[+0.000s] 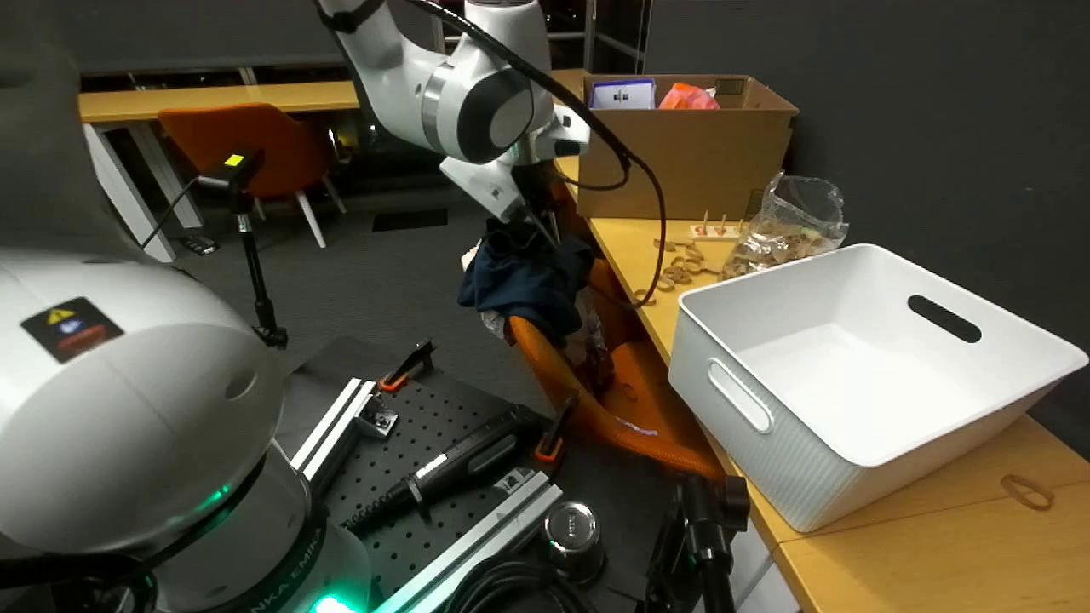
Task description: Remove the clothes from the chair and put them in the white basket
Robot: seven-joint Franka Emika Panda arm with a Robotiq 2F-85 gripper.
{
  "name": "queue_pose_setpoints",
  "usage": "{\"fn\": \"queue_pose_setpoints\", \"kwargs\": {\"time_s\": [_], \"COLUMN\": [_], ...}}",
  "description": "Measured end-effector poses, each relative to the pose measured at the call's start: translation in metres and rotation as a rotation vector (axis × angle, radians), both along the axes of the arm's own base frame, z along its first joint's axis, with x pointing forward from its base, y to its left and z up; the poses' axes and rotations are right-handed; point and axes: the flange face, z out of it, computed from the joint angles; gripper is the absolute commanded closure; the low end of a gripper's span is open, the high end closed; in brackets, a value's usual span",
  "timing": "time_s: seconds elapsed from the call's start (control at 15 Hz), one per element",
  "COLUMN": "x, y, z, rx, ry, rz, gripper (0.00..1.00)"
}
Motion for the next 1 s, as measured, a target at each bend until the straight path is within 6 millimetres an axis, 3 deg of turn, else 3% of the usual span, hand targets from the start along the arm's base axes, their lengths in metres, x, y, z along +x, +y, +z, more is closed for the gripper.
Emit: {"fn": "queue_pose_setpoints", "kwargs": {"time_s": [0.27, 0.33, 0.4, 0.67, 1.0], "x": [0.043, 0.05, 0.055, 0.068, 0.072], "y": [0.02, 0.025, 0.029, 0.043, 0.049], "z": [-0.015, -0.022, -0.03, -0.052, -0.036], "rx": [0.053, 0.069, 0.083, 0.116, 0.148], "ry": [-0.006, 0.003, 0.017, 0.079, 0.126], "rz": [-0.011, -0.014, -0.015, -0.009, -0.019], "gripper": [0.0, 0.25, 0.28, 0.58, 0.95]}}
